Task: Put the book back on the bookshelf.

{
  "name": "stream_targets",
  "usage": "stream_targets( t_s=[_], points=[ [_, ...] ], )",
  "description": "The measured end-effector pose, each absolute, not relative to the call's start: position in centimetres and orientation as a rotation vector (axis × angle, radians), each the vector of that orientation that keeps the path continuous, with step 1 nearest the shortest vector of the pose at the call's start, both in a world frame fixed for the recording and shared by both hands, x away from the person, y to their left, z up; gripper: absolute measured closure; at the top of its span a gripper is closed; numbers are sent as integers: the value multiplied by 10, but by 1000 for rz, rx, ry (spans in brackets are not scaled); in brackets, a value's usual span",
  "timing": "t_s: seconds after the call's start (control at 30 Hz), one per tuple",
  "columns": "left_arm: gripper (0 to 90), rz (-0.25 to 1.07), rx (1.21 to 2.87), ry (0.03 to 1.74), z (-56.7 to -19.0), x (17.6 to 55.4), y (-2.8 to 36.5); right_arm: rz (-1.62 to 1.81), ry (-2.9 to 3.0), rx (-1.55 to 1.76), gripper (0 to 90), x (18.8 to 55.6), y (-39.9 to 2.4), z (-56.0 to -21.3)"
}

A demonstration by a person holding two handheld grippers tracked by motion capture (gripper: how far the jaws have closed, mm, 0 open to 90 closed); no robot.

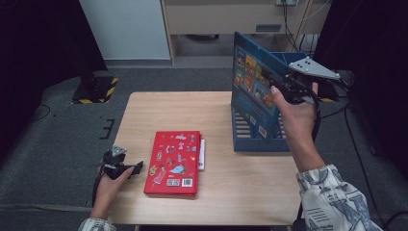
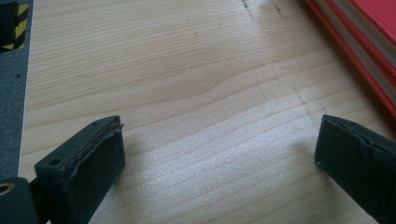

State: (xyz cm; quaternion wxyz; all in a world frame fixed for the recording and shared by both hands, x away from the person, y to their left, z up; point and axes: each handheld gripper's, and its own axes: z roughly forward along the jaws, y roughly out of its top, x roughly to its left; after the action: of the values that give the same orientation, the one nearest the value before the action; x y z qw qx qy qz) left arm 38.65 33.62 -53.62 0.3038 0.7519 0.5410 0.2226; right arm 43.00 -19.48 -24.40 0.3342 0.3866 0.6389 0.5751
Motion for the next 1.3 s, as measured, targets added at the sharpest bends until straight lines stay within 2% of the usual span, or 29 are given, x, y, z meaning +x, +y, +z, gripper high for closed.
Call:
stream_targets(
  t_s=[0.57,1.3],
  points=[
    [8,589,1991,1437,-536,387,336,1487,1664,1040,828,422,-211,-242],
    [4,587,1990,1438,-536,387,336,1434,1635,1124,828,456,-197,-258]
  ],
)
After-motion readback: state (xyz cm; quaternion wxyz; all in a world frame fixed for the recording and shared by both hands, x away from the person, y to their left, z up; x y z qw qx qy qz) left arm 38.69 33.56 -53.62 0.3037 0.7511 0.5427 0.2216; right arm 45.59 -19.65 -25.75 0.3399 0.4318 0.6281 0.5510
